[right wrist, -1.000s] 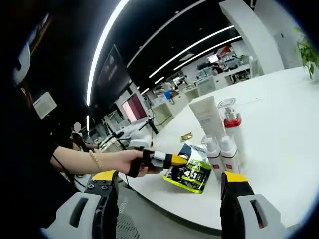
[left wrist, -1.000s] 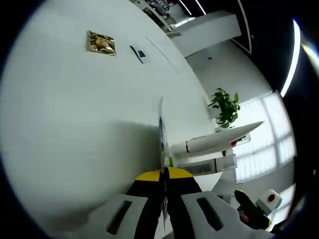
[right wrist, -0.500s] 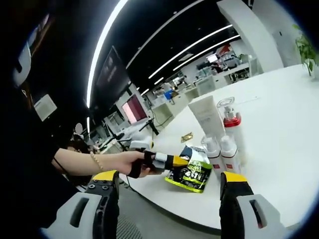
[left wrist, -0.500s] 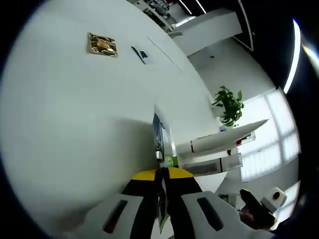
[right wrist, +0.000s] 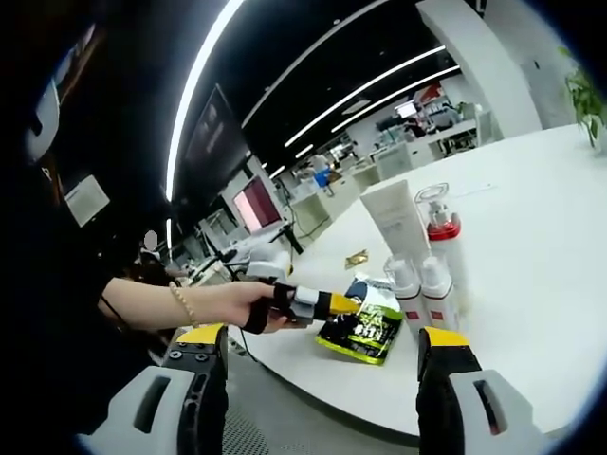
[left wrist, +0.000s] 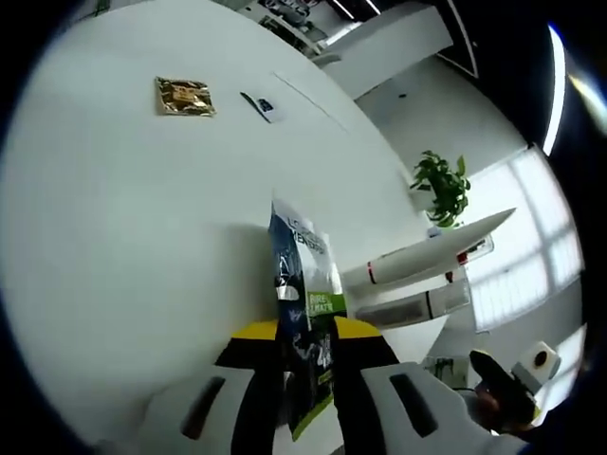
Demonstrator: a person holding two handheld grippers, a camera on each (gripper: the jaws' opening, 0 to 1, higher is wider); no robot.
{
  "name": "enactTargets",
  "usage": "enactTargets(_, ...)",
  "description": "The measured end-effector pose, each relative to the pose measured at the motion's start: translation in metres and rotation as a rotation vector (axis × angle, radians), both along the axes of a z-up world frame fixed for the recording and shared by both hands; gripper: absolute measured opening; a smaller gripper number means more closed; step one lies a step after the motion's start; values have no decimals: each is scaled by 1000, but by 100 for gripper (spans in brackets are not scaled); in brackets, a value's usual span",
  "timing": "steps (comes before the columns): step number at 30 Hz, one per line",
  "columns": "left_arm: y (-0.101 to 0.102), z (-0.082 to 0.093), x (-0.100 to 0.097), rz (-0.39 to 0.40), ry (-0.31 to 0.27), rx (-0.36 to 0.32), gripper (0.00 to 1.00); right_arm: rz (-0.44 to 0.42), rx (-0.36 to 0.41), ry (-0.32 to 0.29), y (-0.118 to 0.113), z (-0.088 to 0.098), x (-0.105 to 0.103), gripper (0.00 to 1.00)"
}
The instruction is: Arrange the skincare products in the storage area until every visible bottle or jar stands upright without overlapping.
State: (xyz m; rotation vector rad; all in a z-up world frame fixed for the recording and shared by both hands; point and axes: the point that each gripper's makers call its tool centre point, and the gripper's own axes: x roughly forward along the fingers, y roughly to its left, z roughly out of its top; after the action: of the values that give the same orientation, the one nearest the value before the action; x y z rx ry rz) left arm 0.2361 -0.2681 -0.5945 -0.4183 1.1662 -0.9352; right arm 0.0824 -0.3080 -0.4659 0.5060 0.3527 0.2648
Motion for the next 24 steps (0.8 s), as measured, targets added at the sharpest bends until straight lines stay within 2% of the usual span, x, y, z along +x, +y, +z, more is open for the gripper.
enactTargets(8, 4, -4, 11, 14, -9, 12, 22, -4, 0, 1, 1, 1, 0, 87)
enactTargets(17, 15, -5, 16, 21, -37, 43, 26, -2, 1, 5, 2, 1, 0, 87)
enactTargets(24, 20, 0, 23, 34, -60, 36, 27, 3, 0, 8, 3, 0, 0, 87)
